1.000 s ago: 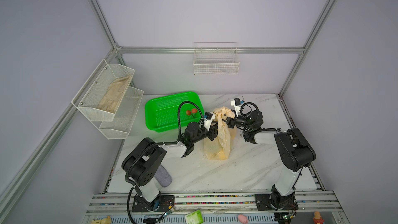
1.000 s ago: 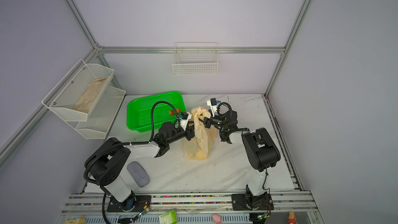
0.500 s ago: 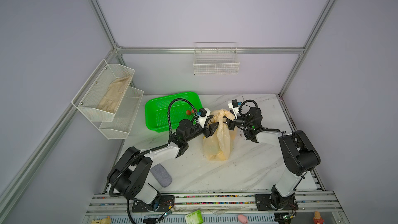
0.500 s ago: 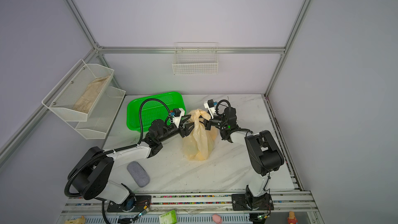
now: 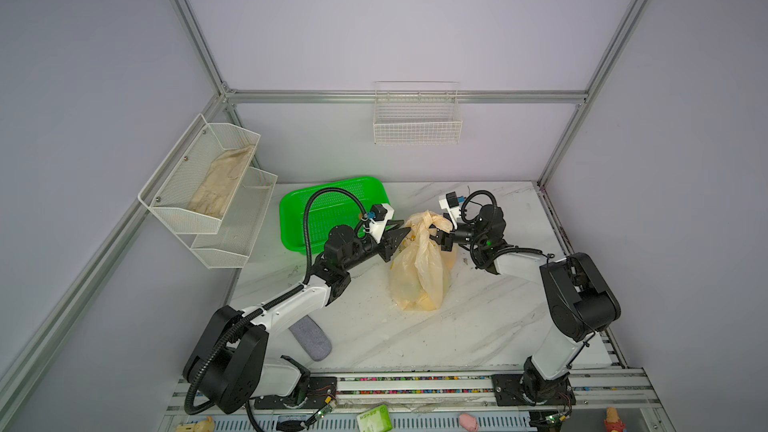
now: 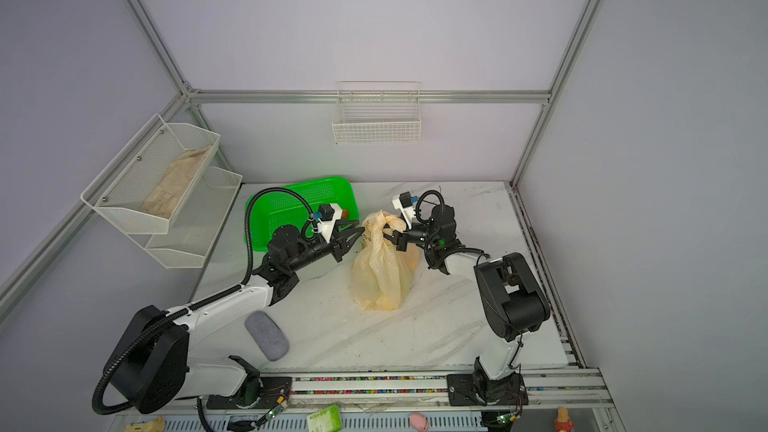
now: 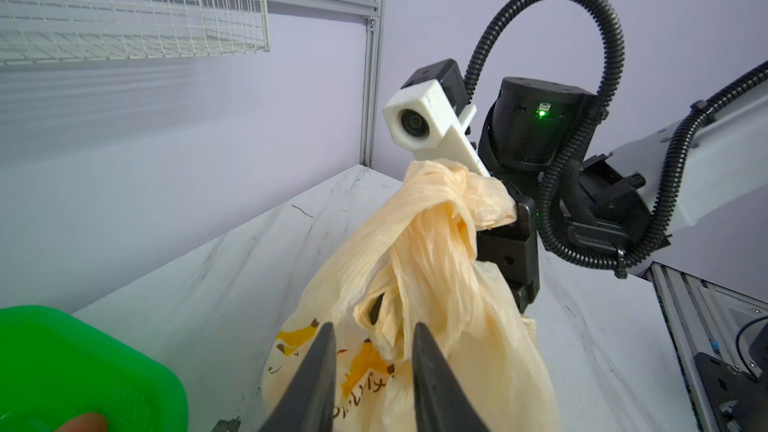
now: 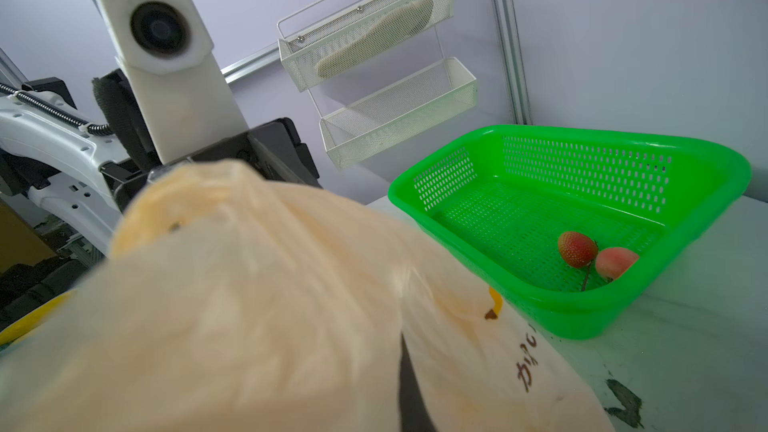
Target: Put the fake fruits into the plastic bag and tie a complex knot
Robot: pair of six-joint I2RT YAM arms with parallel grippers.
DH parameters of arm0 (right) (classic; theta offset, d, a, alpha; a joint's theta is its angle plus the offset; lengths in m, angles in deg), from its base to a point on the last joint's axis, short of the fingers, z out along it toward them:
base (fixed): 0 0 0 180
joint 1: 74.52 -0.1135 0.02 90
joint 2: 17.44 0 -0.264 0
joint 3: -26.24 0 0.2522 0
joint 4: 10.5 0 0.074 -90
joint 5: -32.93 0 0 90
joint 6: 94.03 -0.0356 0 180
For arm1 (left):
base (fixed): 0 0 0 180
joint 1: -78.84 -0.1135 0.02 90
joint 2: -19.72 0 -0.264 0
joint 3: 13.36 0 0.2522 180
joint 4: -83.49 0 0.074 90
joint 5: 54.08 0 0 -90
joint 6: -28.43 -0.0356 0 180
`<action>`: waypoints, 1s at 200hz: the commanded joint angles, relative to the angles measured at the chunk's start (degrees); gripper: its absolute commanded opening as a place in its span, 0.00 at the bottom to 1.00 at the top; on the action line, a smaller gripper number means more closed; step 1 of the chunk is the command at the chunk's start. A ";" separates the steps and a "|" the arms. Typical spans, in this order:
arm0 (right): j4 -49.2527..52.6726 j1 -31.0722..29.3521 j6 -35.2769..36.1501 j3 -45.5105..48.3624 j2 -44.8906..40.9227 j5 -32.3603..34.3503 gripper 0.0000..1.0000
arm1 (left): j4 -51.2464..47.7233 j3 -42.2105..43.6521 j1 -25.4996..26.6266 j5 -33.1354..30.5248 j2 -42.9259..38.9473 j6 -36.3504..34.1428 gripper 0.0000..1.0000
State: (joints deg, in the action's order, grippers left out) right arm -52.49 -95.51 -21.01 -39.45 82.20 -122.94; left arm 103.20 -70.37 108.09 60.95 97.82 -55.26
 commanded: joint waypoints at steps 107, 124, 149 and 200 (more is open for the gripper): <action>2.08 -0.27 2.88 -1.65 -2.09 -0.98 0.00 | -0.17 -9.13 -0.43 4.77 6.93 1.20 0.29; 2.74 -0.29 3.42 -1.69 -2.25 -0.85 0.00 | -0.41 -9.70 -0.47 4.58 7.23 1.17 0.29; 3.09 -0.39 3.65 -1.78 -2.34 -0.92 0.00 | -1.14 -10.93 -0.43 4.23 8.18 1.12 0.29; 4.15 -0.47 4.40 -1.96 -2.49 -0.84 0.00 | -1.67 -12.51 -0.43 5.23 9.62 1.08 0.28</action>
State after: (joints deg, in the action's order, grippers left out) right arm -49.01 -95.53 -18.23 -39.71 81.72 -122.78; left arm 100.38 -76.64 108.09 64.82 106.96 -54.43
